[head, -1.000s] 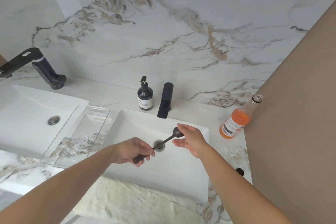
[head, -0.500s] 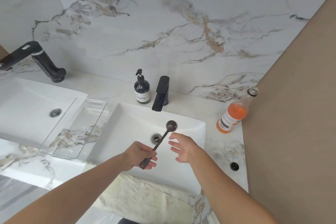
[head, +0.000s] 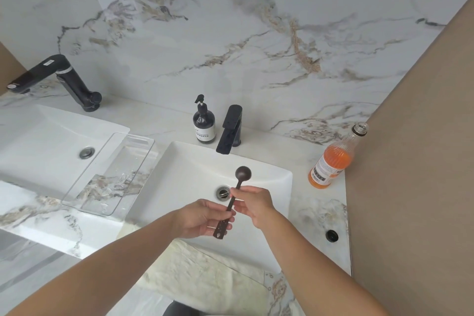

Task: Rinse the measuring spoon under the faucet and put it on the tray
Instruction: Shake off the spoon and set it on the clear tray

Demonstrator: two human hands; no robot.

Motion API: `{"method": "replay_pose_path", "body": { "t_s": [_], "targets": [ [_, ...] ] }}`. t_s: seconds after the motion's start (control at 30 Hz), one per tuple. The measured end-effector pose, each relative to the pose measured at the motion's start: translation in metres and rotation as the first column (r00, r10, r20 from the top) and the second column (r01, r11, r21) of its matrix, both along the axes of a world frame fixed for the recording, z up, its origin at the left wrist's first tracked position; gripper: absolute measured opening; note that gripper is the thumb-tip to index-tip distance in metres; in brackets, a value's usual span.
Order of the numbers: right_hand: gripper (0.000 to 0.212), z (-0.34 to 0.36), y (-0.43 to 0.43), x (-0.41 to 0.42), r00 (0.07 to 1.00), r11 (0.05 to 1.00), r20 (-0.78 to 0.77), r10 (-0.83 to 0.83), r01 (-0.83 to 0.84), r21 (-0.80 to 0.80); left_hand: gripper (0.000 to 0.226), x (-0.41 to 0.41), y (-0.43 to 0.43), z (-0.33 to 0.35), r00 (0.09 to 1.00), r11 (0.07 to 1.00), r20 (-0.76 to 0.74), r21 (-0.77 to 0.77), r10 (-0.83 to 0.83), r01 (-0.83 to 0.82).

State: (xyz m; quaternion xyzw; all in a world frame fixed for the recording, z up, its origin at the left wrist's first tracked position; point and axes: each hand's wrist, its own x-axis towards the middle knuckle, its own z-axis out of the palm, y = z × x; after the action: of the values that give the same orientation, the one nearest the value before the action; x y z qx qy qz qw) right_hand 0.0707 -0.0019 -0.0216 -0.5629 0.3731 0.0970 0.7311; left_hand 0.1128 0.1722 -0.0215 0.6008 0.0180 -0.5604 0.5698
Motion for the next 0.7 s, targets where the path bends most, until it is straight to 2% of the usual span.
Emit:
{"method": "replay_pose_path", "body": {
  "t_s": [0.1, 0.2, 0.27, 0.37, 0.5, 0.6, 0.7],
  "targets": [
    [0.015, 0.000, 0.005, 0.002, 0.999, 0.993, 0.021, 0.037, -0.035, -0.115, 0.017, -0.006, -0.002, -0.005, 0.989, 0.997, 0.145, 0.076, -0.008, -0.003],
    [0.020, -0.005, 0.006, -0.001, 1.000, 0.993, -0.020, -0.024, 0.022, -0.119, 0.016, -0.009, -0.005, -0.005, 0.954, 0.984, 0.292, 0.175, -0.067, 0.016],
    [0.017, -0.009, 0.007, -0.007, 0.999, 0.992, -0.032, -0.040, 0.036, -0.119, 0.011, -0.008, -0.007, -0.005, 0.909, 0.959, 0.387, 0.281, -0.151, 0.040],
    [0.010, -0.013, 0.007, -0.011, 0.998, 0.991, -0.028, -0.062, 0.058, -0.120, 0.009, -0.010, -0.010, -0.006, 0.860, 0.938, 0.465, 0.345, -0.211, 0.044],
    [0.007, -0.012, 0.007, -0.009, 0.999, 0.995, -0.014, -0.030, 0.029, -0.098, 0.015, -0.009, -0.015, -0.003, 0.888, 0.927, 0.388, 0.361, -0.248, 0.101],
    [0.011, -0.002, 0.010, -0.007, 0.999, 0.998, 0.044, 0.011, -0.013, 0.066, 0.016, 0.000, -0.006, 0.001, 0.973, 0.970, 0.157, 0.199, -0.169, 0.137],
    [0.010, 0.007, 0.014, -0.002, 0.991, 0.982, 0.129, 0.024, -0.048, 0.184, 0.019, 0.016, 0.014, 0.001, 0.995, 0.992, 0.029, 0.089, -0.098, 0.095]
  ]
}}
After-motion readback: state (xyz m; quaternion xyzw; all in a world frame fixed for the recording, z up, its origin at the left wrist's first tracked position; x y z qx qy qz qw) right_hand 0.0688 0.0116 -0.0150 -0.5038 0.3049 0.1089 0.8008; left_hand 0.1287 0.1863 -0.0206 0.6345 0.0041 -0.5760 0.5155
